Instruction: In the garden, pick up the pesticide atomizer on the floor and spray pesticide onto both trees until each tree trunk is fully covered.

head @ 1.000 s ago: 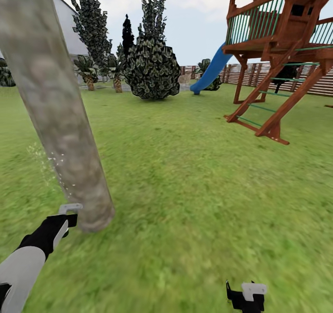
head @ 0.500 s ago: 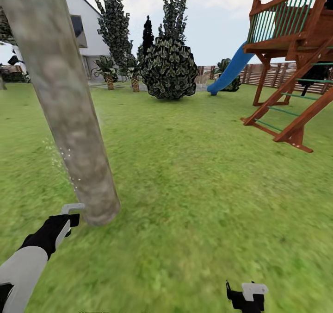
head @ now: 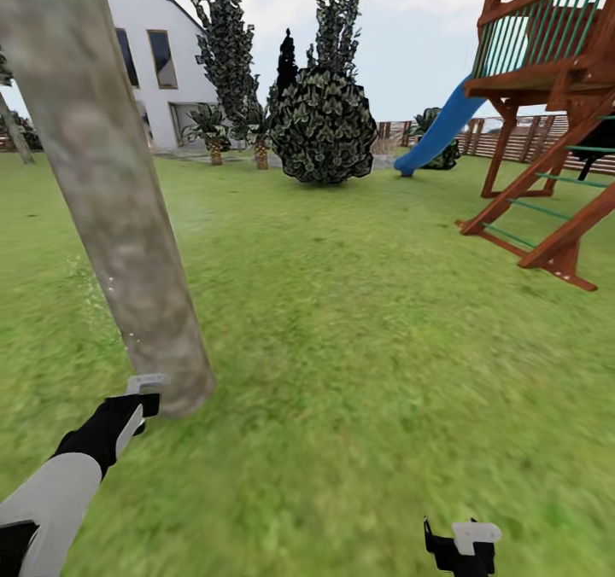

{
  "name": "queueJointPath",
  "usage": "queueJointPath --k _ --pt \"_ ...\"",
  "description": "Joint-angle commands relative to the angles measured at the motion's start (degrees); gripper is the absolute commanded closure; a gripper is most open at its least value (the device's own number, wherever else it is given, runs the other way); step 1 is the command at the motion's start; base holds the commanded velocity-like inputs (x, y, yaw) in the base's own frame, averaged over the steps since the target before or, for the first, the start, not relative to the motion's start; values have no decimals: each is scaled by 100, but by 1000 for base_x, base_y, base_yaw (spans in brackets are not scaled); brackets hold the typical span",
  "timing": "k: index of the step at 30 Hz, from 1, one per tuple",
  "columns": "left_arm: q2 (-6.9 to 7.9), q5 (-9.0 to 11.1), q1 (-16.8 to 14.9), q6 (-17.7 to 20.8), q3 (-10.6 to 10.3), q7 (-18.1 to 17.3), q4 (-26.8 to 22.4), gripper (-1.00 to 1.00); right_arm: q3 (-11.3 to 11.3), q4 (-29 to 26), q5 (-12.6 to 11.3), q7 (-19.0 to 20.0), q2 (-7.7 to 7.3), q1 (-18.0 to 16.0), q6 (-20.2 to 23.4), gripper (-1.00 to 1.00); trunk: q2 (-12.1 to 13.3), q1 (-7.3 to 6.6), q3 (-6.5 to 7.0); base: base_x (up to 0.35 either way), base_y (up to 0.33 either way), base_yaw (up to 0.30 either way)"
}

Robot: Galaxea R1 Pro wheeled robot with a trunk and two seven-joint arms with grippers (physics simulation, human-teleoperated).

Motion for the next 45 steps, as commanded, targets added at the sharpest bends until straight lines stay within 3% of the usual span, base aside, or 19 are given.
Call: queueJointPath --k 1,4,6,9,12,14,15,16,18,19,21,22,31,38,42,45 --pt "-3 -2 0 8 15 -22 -90 100 1 4 4 0 0 0 0 -100 0 0 0 5 -9 273" --pt "-247 -16 -81 66 -38 -50 -509 100 1 6 8 0 -7 0 0 -100 0 0 0 1 -2 274" --pt "-279 -15 -125 141 -46 -57 -551 100 1 6 8 0 -7 0 0 -100 0 0 0 0 0 253" --pt "-182 -32 -531 661 -42 -325 -571 100 1 6 8 0 -7 0 0 -100 0 0 0 0 0 42" --pt "252 -29 -656 753 -42 -778 -564 100 1 6 8 0 -8 0 0 -100 0 0 0 0 0 5" --pt "173 -29 -725 786 -49 -819 -582 100 1 6 7 0 -8 0 0 -100 0 0 0 0 0 0" --pt "17 -37 -889 918 -50 -823 -581 100 1 6 7 0 -8 0 0 -100 0 0 0 0 0 55" --pt "-50 -42 -960 1010 -50 -824 -581 100 1 6 8 0 -5 0 0 -100 0 0 0 0 0 150" --pt "-39 -65 -1017 1113 -50 -819 -602 100 1 6 6 0 -6 0 0 -100 0 0 0 0 0 238" --pt "44 -75 -1021 1122 -46 -819 -609 100 1 6 7 0 -7 0 0 -100 0 0 0 0 0 263" --pt "403 -65 -977 1133 -49 -823 -615 100 1 6 5 0 -8 0 0 -100 0 0 0 0 0 237" --pt "450 -70 -955 1120 -55 -798 -616 100 1 6 1 0 -8 0 0 -100 0 0 0 0 0 87" --pt "429 -71 -933 1113 -67 -781 -616 100 1 6 -1 -7 -17 0 0 -100 0 0 0 78 -156 15" --pt "421 -60 -945 1092 -50 -794 -625 100 1 6 -1 -9 -9 0 0 -100 0 0 0 51 -254 255" --pt "390 -52 -1052 1150 -57 -808 -780 100 1 6 -1 -8 -15 0 0 -100 0 0 0 -37 -66 125" --pt "320 -43 -1313 1340 -57 -829 -788 100 1 6 -1 -8 -16 0 0 -100 0 0 0 -2 -3 6"
